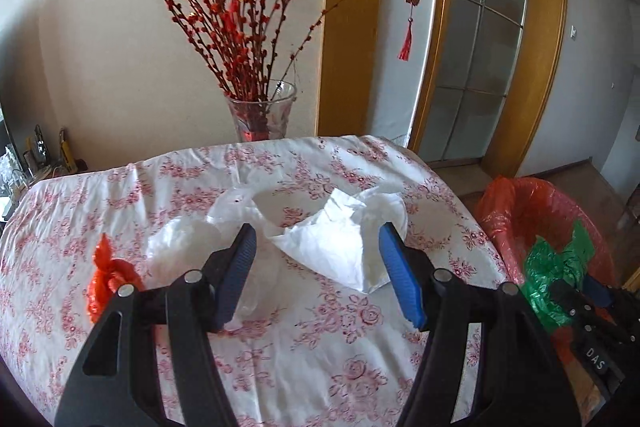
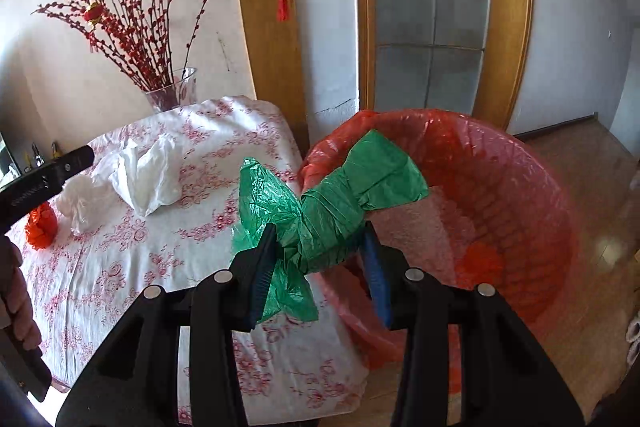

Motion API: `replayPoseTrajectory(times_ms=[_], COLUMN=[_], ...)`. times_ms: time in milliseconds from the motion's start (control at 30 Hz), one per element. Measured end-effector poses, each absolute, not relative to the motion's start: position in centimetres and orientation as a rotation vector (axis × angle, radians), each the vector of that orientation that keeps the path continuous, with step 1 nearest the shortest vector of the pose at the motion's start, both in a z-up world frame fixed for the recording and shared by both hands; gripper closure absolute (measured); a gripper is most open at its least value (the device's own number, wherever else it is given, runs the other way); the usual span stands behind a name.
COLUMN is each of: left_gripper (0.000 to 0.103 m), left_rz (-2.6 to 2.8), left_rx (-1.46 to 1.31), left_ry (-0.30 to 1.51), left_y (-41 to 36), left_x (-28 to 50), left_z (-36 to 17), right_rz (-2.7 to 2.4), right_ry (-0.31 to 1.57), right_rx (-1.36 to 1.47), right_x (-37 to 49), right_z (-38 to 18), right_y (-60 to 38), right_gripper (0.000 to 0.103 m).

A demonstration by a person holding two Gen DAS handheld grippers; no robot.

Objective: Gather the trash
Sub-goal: 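Carry the green bag over the basket with the right tool while the left tool grasps white tissue, then carry the white tissue over the basket with the left tool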

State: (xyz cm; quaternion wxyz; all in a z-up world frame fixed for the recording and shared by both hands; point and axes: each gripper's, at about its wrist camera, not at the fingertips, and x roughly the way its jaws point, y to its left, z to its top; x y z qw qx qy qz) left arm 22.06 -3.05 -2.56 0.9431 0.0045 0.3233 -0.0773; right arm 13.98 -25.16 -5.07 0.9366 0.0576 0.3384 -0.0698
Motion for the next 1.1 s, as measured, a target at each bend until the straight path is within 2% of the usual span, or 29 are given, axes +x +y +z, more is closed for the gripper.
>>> replayPoseTrajectory(times_ms=[367, 500, 533, 567, 633, 667, 733, 867, 1100], left_gripper=[0.040, 0.043, 0.052, 0.054, 0.072, 0.074, 0.087, 0.093, 0.093], left_rz=[-0.162, -0.147, -0.152, -0.155, -0.176, -0.178, -0.182, -0.202, -0.240], left_rx=[0.077, 0.100, 0.100, 0.105, 0.116, 0.125, 0.134, 0.095, 0.056], left_ry=[0.862, 0.894, 0.889, 0.886, 0.882, 0.880, 0.875, 0.865, 0.799], left_y=[-7.1, -7.6, -7.7, -7.9, -8.3, -8.6, -8.9, -8.3, -8.0], left_x=[27.5, 28.1, 28.1, 28.1, 28.1, 28.1, 28.0, 27.8, 26.1], left_z=[-7.5, -8.8, -8.8, -8.8, -8.9, -8.9, -8.7, -8.4, -5.9], right_rz=[-0.191, -0.200, -0.204, -0.207, -0.214, -0.217, -0.223, -0.235, -0.268], right_ry=[0.687, 0.682, 0.680, 0.678, 0.674, 0.673, 0.670, 0.658, 0.624], right_rx=[0.174, 0.192, 0.197, 0.202, 0.214, 0.220, 0.225, 0.226, 0.232], right_x=[13.9, 13.9, 13.8, 13.8, 13.7, 13.6, 13.5, 13.2, 12.3], right_z=[-5.3, -5.2, -5.2, -5.1, -5.1, -5.1, -5.0, -4.6, -3.5], right_y=[-29.0, -29.8, -30.0, -30.2, -30.7, -30.9, -31.1, -31.6, -32.6], right_gripper=[0.060, 0.060, 0.060, 0.060, 0.060, 0.060, 0.060, 0.060, 0.060])
